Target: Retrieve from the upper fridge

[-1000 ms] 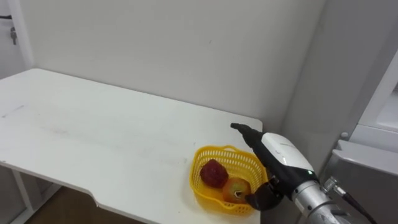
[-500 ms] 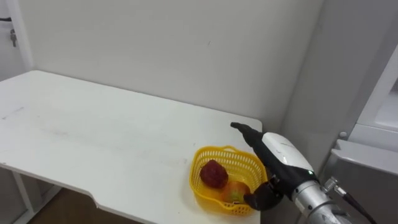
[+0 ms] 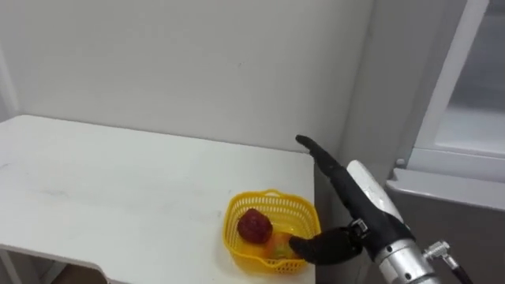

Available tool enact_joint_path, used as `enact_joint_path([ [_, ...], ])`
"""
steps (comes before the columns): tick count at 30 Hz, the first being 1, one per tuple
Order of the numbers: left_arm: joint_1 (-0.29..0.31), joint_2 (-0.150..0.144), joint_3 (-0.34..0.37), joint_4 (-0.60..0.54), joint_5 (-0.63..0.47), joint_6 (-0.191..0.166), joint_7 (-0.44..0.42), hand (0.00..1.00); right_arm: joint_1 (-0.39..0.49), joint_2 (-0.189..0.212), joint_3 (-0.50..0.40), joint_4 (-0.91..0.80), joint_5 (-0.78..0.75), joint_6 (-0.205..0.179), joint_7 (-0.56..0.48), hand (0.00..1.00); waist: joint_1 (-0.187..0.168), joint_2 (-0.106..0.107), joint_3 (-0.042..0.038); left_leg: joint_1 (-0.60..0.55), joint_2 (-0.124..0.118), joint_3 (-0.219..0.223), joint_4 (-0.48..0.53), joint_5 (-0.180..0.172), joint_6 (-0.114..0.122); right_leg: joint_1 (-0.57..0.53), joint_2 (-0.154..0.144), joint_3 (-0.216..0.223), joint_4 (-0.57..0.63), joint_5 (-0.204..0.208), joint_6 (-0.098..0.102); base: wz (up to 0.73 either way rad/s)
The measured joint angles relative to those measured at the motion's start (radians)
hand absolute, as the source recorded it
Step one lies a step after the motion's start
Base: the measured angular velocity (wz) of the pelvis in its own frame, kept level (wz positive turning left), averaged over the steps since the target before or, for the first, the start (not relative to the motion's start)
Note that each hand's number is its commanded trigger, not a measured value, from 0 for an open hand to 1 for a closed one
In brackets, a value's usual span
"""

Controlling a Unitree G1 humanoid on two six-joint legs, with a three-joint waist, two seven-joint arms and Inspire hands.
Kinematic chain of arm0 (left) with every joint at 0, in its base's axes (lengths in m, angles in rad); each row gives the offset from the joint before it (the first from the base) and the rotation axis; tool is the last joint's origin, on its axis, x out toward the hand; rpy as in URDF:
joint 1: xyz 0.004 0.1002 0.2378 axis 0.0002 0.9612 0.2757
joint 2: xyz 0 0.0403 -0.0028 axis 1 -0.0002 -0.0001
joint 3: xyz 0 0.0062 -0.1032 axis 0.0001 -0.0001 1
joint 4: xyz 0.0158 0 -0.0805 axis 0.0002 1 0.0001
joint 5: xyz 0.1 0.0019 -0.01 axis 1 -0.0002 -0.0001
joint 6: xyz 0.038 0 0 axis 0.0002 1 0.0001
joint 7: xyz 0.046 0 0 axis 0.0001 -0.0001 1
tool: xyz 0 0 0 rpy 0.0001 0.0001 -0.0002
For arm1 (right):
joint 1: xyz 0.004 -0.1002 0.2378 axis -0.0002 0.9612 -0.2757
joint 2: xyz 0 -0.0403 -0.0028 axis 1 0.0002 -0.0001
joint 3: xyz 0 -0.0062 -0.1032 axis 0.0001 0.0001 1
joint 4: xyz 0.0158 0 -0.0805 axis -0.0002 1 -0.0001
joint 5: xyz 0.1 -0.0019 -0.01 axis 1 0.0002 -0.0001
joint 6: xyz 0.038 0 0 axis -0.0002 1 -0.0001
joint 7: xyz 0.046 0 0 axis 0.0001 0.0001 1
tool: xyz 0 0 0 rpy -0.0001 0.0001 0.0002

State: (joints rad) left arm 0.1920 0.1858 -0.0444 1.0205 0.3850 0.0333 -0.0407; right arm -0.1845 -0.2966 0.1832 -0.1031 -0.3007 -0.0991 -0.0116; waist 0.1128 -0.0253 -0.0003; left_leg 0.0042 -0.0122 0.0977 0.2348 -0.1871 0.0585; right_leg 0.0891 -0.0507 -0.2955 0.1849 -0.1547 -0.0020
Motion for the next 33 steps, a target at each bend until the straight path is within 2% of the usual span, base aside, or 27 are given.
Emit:
enact_joint_path([
  [4, 0.004, -0.007, 0.001, -0.002, -0.001, -0.006, 0.028, 0.0, 0.073, 0.011, -0.016, -0.036, 0.044, -0.015, -0.011, 0.0, -0.01, 0.011, -0.0008, 0.005, -0.001, 0.012, -0.002, 0.0, 0.0, 0.001, 0.001, 0.022, -0.003, -0.004, -0.002, -0.1],
  [6, 0.014, -0.009, 0.001, -0.002, 0.0, -0.006, 0.033, 0.0, 0.122, 0.042, -0.017, -0.054, 0.048, -0.012, -0.01, 0.0, -0.025, 0.012, -0.0011, 0.004, 0.0, 0.018, -0.001, 0.001, 0.001, -0.002, 0.002, 0.031, -0.012, -0.005, -0.002, -0.06],
  [10, 0.017, -0.011, 0.001, -0.002, 0.0, -0.006, 0.039, 0.0, 0.144, 0.059, -0.018, -0.07, 0.065, -0.012, -0.009, 0.0, -0.036, 0.018, 0.0008, 0.004, 0.002, 0.035, -0.004, 0.001, 0.002, -0.008, 0.004, 0.05, -0.014, -0.006, -0.001, -0.12],
  [12, 0.015, -0.011, 0.0, -0.002, 0.0, -0.007, 0.043, 0.0, 0.165, 0.067, -0.018, -0.107, 0.066, -0.012, -0.006, 0.0, -0.051, 0.012, -0.0055, 0.003, 0.001, 0.04, -0.012, 0.001, 0.002, -0.017, 0.003, 0.056, -0.015, -0.006, 0.0, -0.05],
  [16, 0.008, -0.012, -0.001, -0.002, -0.001, -0.013, 0.057, 0.0, 0.213, 0.068, -0.017, -0.152, 0.066, -0.027, -0.008, 0.0, -0.058, 0.012, -0.0075, 0.007, 0.002, 0.055, -0.015, 0.0, 0.002, -0.016, 0.007, 0.069, -0.014, -0.002, 0.001, -0.08],
  [19, -0.003, -0.012, 0.0, -0.003, -0.004, -0.034, 0.072, 0.0, 0.267, 0.067, -0.017, -0.152, 0.066, -0.031, -0.007, 0.0, -0.06, 0.017, -0.0046, 0.014, 0.005, 0.066, -0.034, -0.001, 0.003, -0.021, 0.009, 0.084, -0.014, 0.0, 0.001, -0.15],
  [20, -0.005, -0.013, 0.0, -0.003, -0.004, -0.04, 0.076, 0.0, 0.287, 0.067, -0.017, -0.152, 0.066, -0.032, -0.007, 0.0, -0.06, 0.023, -0.0015, 0.021, 0.005, 0.073, -0.041, -0.001, 0.003, -0.02, 0.011, 0.097, -0.014, 0.001, 0.001, -0.2],
  [24, -0.003, -0.013, 0.001, -0.002, -0.002, -0.041, 0.083, 0.0, 0.35, 0.067, -0.017, -0.147, 0.072, -0.031, 0.02, 0.0, -0.084, 0.029, -0.0021, 0.026, 0.005, 0.082, -0.048, -0.003, 0.003, -0.023, 0.016, 0.103, -0.013, 0.001, 0.002, -0.07],
  [33, -0.002, -0.013, -0.001, -0.002, -0.003, -0.041, 0.079, 0.0, 0.391, 0.072, -0.022, -0.139, 0.113, -0.03, 0.07, 0.0, -0.113, 0.025, -0.0019, 0.026, 0.006, 0.087, -0.045, -0.006, 0.005, -0.024, 0.016, 0.105, -0.011, 0.001, 0.002, 0.0],
])
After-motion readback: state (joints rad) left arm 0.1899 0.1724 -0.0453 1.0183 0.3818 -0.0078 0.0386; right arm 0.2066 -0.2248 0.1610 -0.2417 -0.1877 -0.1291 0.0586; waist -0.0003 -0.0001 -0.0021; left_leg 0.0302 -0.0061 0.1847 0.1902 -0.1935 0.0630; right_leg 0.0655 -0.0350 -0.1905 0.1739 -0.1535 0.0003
